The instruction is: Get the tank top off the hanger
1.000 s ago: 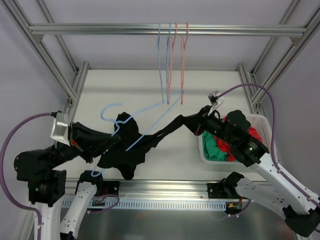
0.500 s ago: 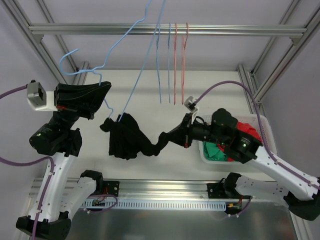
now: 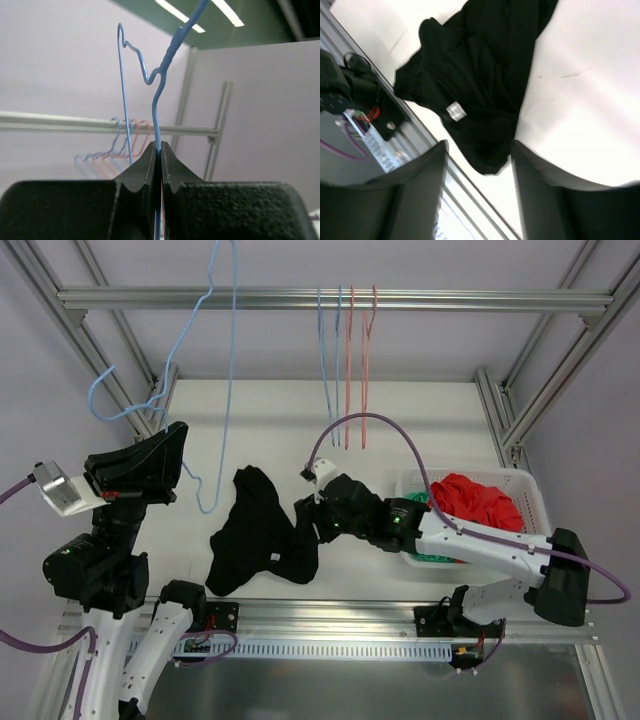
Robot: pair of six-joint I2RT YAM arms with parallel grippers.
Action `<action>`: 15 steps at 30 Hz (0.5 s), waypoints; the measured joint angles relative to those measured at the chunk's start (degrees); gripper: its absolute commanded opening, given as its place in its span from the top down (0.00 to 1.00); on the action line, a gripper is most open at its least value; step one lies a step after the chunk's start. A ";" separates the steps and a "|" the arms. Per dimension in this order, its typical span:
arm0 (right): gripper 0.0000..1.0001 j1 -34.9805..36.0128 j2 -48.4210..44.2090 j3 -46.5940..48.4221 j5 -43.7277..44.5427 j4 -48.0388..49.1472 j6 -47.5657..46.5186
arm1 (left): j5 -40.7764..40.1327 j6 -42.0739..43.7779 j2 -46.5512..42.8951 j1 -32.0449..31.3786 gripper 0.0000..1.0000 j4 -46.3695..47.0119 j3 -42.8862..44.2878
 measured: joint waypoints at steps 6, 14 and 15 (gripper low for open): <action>0.01 2.45 14.08 8.70 -0.59 1.05 -3.87 | -11.17 5.75 -3.50 0.00 1.00 -34.45 5.79; 0.01 1.64 37.29 27.71 -1.42 -0.94 -9.53 | -17.05 10.45 -4.15 0.00 1.00 -64.11 12.13; 0.01 1.40 39.04 28.92 -1.27 -1.07 -9.79 | -17.27 10.99 -4.20 0.00 1.00 -66.34 13.62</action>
